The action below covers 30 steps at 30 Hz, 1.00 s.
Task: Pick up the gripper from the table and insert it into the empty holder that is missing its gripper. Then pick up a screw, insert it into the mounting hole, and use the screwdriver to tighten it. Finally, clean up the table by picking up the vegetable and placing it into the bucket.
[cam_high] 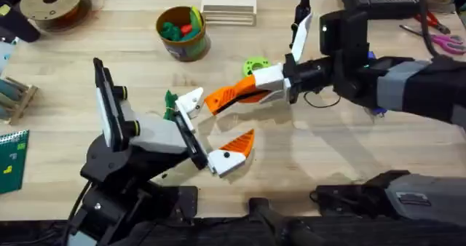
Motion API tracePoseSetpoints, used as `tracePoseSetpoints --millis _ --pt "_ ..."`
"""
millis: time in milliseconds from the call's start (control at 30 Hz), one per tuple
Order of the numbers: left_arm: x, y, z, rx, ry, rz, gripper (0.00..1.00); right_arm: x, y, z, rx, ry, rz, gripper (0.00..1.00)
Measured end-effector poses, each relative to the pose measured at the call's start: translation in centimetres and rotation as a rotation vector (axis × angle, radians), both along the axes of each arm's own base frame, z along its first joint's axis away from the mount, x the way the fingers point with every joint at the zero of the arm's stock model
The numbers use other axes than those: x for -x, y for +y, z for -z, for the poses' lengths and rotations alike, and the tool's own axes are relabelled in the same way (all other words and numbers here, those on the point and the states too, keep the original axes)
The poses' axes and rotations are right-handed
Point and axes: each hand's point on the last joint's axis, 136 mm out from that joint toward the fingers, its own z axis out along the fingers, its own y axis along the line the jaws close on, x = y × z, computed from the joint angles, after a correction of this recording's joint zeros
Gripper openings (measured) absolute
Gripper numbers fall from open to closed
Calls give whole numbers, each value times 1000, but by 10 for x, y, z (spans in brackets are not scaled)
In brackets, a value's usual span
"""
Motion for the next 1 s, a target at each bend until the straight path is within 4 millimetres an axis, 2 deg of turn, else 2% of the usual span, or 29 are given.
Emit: tracePoseSetpoints --millis 133,433,600,900,1000 --pt "1 -1 0 1 0 9 987 5 5 -9 -34 0 -35 16" --pt "3 -2 0 1 1 22 987 10 6 -10 -40 33 -56 16" --pt "2 -1 0 4 8 14 987 11 13 -5 -23 47 -54 15" --pt "0 0 1 15 34 1 987 -2 31 6 -4 106 1 14" --pt "-1 1 2 17 45 -10 987 -1 36 7 6 111 10 14"
